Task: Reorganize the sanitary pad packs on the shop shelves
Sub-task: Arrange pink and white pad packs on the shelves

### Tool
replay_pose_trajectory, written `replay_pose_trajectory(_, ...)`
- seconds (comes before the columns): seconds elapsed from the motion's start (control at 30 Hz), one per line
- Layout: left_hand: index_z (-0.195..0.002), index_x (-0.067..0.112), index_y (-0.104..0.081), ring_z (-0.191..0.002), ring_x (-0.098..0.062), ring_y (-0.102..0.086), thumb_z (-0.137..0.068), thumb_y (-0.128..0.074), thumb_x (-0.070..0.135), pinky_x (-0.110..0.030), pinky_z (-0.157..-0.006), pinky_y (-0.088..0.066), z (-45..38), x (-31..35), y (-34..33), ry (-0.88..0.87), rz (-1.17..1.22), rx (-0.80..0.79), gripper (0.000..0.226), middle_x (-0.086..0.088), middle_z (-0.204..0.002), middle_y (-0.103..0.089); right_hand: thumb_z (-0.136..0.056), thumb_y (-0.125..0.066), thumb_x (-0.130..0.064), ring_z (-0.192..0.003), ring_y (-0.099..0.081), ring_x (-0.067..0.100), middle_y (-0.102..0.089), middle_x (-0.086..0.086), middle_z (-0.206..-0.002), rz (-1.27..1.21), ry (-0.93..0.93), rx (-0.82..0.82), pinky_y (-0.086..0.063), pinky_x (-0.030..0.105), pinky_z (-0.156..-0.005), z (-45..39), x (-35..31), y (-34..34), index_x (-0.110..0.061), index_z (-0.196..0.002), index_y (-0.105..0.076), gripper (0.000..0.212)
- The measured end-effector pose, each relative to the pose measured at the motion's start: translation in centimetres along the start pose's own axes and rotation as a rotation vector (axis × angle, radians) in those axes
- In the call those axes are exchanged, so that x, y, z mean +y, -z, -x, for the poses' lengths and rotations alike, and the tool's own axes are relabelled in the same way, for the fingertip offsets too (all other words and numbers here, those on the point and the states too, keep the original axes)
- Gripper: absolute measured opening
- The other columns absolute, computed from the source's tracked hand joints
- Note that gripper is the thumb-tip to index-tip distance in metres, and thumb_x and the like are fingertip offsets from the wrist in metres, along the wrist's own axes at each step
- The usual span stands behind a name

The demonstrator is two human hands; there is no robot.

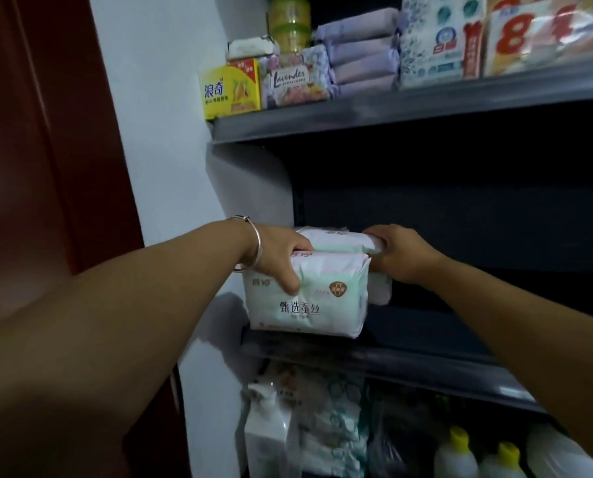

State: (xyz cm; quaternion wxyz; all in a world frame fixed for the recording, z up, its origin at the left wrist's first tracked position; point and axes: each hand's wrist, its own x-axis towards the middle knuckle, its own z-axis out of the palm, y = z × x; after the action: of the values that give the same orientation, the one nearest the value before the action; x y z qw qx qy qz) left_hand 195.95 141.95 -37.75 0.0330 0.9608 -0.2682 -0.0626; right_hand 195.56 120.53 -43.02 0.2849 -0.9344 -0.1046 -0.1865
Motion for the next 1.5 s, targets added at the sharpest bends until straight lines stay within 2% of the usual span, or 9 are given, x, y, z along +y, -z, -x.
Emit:
replay_pose_trajectory(0.23, -0.111, 0.024, -0.053, -0.092, -0.017, -0.06, -0.069, -0.075, 0.02, -0.037, -0.085, -0.054, -6.5, -3.3, -0.2, 0.002, -0.017, -0.023, 0.047, 0.006, -0.099, -0.058, -0.085, -0.065, -0.017, -0.112, -0.056, 0.025, -0.06, 0.009, -0.124, 0.132, 0.023, -0.027, -0.038, 0.019, -0.078, -5.8, 2.2, -2.9, -0.015, -0.125, -0.057, 0.041)
replay_pose_trajectory(0.4, -0.105, 0.028, -0.053, -0.09, -0.016, -0.062, -0.068, -0.075, 0.021, -0.036, -0.082, -0.056, -9.7, -5.9, -0.9, 0.007, -0.026, -0.032, 0.044, 0.005, -0.099, -0.061, -0.087, -0.063, -0.023, -0.123, -0.05, 0.023, -0.051, 0.006, -0.137, 0.116, -0.026, -0.075, -0.039, 0.021, -0.094, -9.5, 3.7, -5.7, -0.022, -0.136, -0.047, 0.052)
replay_pose_trajectory(0.5, -0.106, 0.03, -0.053, -0.088, -0.015, -0.059, -0.067, -0.075, 0.024, -0.033, -0.08, -0.054, -11.0, -7.2, -1.6, 0.024, -0.02, -0.036, 0.046, 0.006, -0.099, -0.059, -0.089, -0.063, -0.025, -0.124, -0.049, 0.023, -0.05, 0.007, -0.138, 0.061, -0.018, -0.038, -0.036, 0.017, -0.093, -11.1, 4.4, -7.3, -0.019, -0.136, -0.047, 0.05)
replay_pose_trajectory(0.67, -0.14, 0.024, -0.036, -0.114, -0.017, -0.048, -0.067, -0.074, 0.036, -0.034, -0.099, -0.045, -12.6, -8.7, -2.5, 0.062, -0.131, -0.036, 0.084, 0.001, -0.137, -0.045, -0.087, -0.065, -0.019, -0.121, -0.052, 0.024, -0.054, 0.011, -0.133, 0.09, -0.014, -0.04, -0.037, 0.016, -0.092, -12.7, 5.5, -10.0, -0.012, -0.131, -0.051, 0.047)
replay_pose_trajectory(0.83, -0.144, 0.026, -0.03, -0.127, -0.019, -0.042, -0.071, -0.073, 0.036, -0.033, -0.104, -0.041, -13.4, -9.1, -2.5, 0.068, -0.149, -0.04, 0.086, 0.002, -0.145, -0.037, -0.086, -0.064, -0.019, -0.128, -0.046, 0.025, -0.046, 0.014, -0.14, 0.145, -0.068, 0.0, -0.031, 0.018, -0.1, -14.1, 6.0, -10.8, -0.008, -0.14, -0.037, 0.061)
replay_pose_trajectory(1.0, -0.143, 0.028, -0.031, -0.126, -0.019, -0.042, -0.07, -0.074, 0.034, -0.034, -0.104, -0.041, -13.7, -9.3, -2.6, 0.075, -0.126, -0.036, 0.085, 0.002, -0.144, -0.037, -0.086, -0.065, -0.029, -0.118, -0.053, 0.028, -0.058, 0.016, -0.127, 0.122, -0.044, 0.076, -0.038, 0.025, -0.098, -14.1, 6.2, -11.2, -0.006, -0.122, -0.058, 0.043)
replay_pose_trajectory(1.13, -0.139, 0.027, -0.037, -0.117, -0.018, -0.046, -0.067, -0.075, 0.035, -0.036, -0.101, -0.044, -13.8, -9.4, -2.6, 0.063, -0.114, -0.04, 0.082, 0.001, -0.138, -0.043, -0.09, -0.059, -0.02, -0.12, -0.053, 0.029, -0.057, 0.016, -0.129, 0.148, -0.059, 0.07, -0.039, 0.03, -0.102, -14.2, 6.4, -11.6, -0.008, -0.126, -0.055, 0.038)
replay_pose_trajectory(1.33, -0.138, 0.026, -0.038, -0.105, -0.013, -0.044, -0.072, -0.071, 0.031, -0.031, -0.094, -0.045, -13.2, -9.1, -1.8, 0.057, -0.13, -0.038, 0.075, 0.003, -0.13, -0.045, -0.081, -0.072, -0.015, -0.119, -0.053, 0.025, -0.051, 0.011, -0.134, -0.19, -0.173, -0.027, -0.043, 0.02, -0.077, -12.4, 6.4, -9.7, -0.014, -0.146, -0.027, 0.079)
replay_pose_trajectory(1.5, -0.14, 0.027, -0.036, -0.115, -0.016, -0.045, -0.072, -0.071, 0.03, -0.036, -0.1, -0.044, -13.3, -8.1, -2.2, 0.039, -0.111, -0.031, 0.076, 0.002, -0.137, -0.043, -0.084, -0.068, -0.025, -0.12, -0.051, 0.019, -0.053, 0.007, -0.132, 0.015, -0.198, -0.096, -0.032, 0.008, -0.072, -10.9, 7.1, -9.4, -0.012, -0.133, -0.045, 0.055)
